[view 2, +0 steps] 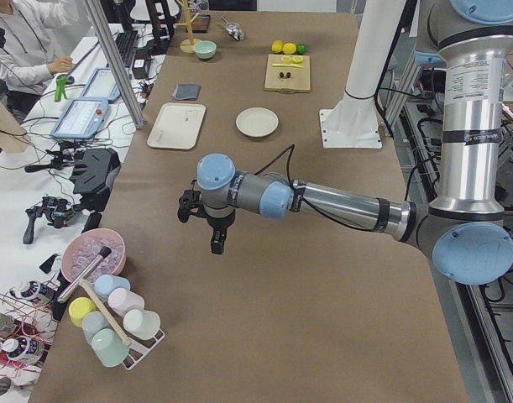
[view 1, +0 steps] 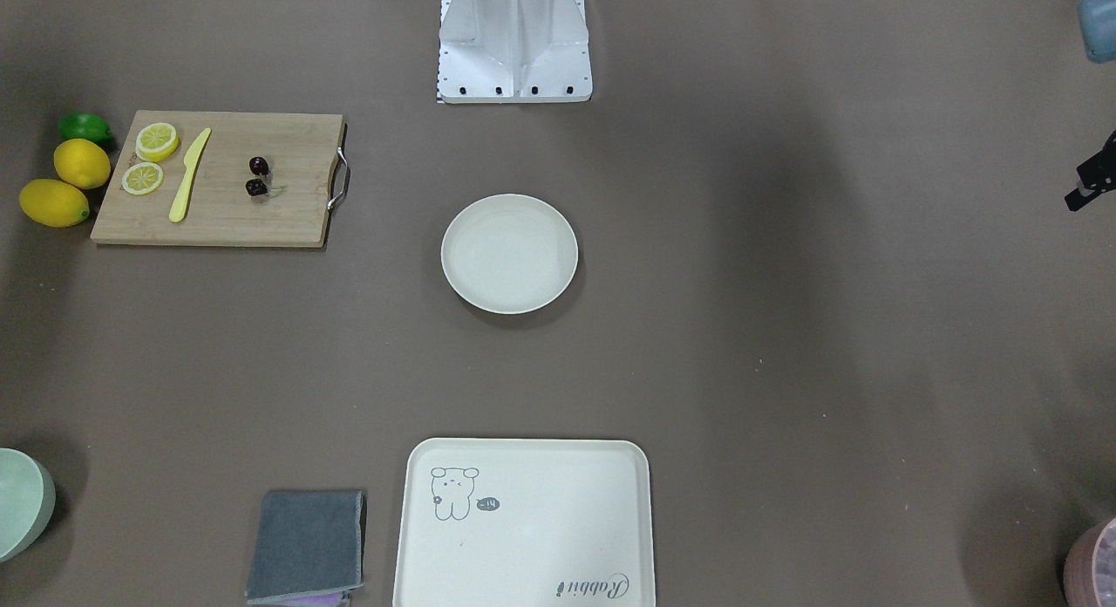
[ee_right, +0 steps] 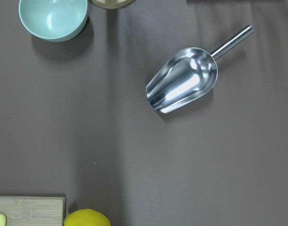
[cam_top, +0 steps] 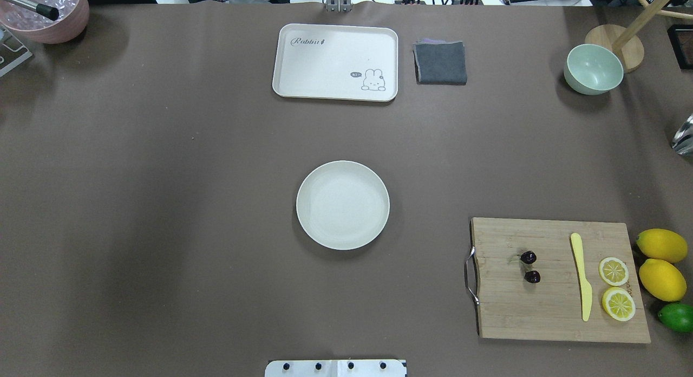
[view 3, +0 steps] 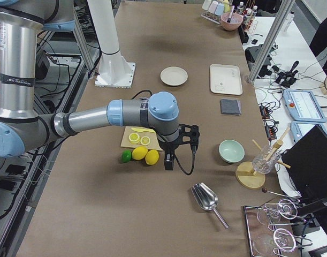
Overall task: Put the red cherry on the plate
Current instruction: 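Release the plate and withdraw the left gripper out of view, then move the right gripper over the cherries on the cutting board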
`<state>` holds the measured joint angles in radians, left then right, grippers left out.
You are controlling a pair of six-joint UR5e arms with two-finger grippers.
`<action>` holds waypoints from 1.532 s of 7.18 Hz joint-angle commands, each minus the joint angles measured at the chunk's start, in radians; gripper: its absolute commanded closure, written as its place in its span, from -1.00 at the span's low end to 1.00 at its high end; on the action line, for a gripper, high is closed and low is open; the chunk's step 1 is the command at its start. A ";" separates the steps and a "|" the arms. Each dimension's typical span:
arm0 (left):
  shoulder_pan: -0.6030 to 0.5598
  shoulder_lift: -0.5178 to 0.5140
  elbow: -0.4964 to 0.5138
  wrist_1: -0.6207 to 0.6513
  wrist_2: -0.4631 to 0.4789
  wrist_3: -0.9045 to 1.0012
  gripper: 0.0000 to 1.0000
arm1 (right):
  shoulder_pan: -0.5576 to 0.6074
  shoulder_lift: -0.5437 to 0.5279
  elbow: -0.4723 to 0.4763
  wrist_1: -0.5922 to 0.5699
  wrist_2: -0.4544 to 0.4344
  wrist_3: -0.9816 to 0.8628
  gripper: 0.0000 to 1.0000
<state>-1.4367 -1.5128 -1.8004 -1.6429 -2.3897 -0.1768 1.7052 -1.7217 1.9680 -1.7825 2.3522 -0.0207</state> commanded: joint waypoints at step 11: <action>-0.022 0.026 -0.036 -0.015 0.003 0.033 -0.97 | -0.715 0.179 0.175 0.333 -0.081 0.915 -1.00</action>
<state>-1.4592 -1.4865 -1.8359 -1.6570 -2.3869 -0.1413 1.1210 -1.5335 2.1578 -1.5779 2.3740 0.7130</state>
